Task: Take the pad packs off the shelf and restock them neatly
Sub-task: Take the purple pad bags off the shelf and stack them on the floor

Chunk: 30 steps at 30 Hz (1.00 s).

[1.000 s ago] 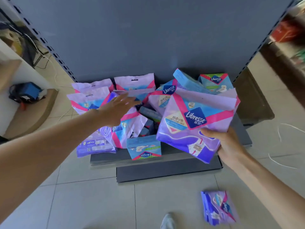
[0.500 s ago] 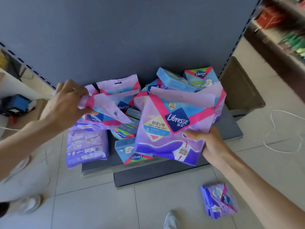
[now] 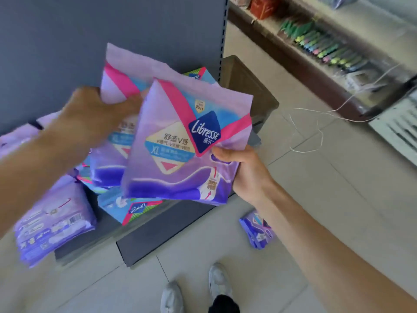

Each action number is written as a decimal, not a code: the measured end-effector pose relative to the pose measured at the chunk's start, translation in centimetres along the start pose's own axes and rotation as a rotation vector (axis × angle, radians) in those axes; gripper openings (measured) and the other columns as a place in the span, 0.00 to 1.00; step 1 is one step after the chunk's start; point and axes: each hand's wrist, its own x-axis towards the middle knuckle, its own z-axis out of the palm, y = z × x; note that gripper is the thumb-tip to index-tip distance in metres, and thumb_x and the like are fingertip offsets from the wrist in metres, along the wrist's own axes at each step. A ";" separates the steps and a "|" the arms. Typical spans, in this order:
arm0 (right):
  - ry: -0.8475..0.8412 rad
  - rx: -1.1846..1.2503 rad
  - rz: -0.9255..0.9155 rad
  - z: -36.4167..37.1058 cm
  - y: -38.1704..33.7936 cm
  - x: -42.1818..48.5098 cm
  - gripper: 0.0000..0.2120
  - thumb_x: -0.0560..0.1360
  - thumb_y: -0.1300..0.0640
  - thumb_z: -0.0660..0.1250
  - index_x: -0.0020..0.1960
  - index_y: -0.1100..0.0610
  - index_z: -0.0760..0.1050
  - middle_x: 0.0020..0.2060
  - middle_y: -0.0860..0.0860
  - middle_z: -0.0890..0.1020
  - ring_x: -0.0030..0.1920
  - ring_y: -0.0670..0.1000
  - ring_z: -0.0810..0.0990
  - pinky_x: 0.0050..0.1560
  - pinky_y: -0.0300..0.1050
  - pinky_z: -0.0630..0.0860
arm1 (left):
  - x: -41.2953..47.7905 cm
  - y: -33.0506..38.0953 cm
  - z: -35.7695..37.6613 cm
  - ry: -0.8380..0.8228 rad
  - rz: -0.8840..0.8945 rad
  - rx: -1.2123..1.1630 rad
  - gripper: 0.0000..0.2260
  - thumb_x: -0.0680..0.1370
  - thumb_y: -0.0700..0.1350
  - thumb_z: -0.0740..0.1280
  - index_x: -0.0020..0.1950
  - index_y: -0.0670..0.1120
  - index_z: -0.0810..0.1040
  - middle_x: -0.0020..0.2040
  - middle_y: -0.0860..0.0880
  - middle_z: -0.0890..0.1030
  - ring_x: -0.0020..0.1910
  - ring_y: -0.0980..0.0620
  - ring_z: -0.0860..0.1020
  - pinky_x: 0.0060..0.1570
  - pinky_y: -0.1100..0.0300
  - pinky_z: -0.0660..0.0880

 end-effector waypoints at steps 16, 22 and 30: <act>0.609 0.167 -0.062 -15.9 8.1 -21.9 0.31 0.61 0.64 0.72 0.64 0.65 0.74 0.58 0.62 0.80 0.52 0.60 0.81 0.55 0.54 0.78 | -16.6 -1.5 24.3 -0.746 -0.001 -0.106 0.33 0.63 0.54 0.79 0.61 0.53 0.65 0.50 0.58 0.80 0.41 0.58 0.83 0.37 0.60 0.82; 0.724 0.129 0.005 -18.8 16.7 -26.5 0.25 0.63 0.60 0.74 0.60 0.59 0.76 0.52 0.55 0.84 0.47 0.56 0.84 0.43 0.46 0.81 | -21.2 -10.2 29.7 -0.741 -0.166 -0.087 0.35 0.63 0.56 0.79 0.62 0.45 0.68 0.52 0.48 0.83 0.44 0.51 0.85 0.46 0.50 0.82; 0.850 0.211 0.069 -20.3 26.6 -26.2 0.20 0.70 0.62 0.73 0.61 0.58 0.73 0.49 0.52 0.85 0.44 0.52 0.85 0.38 0.42 0.81 | -21.6 -19.5 33.9 -0.784 -0.158 0.031 0.24 0.69 0.55 0.74 0.58 0.46 0.70 0.53 0.48 0.81 0.45 0.52 0.83 0.39 0.60 0.80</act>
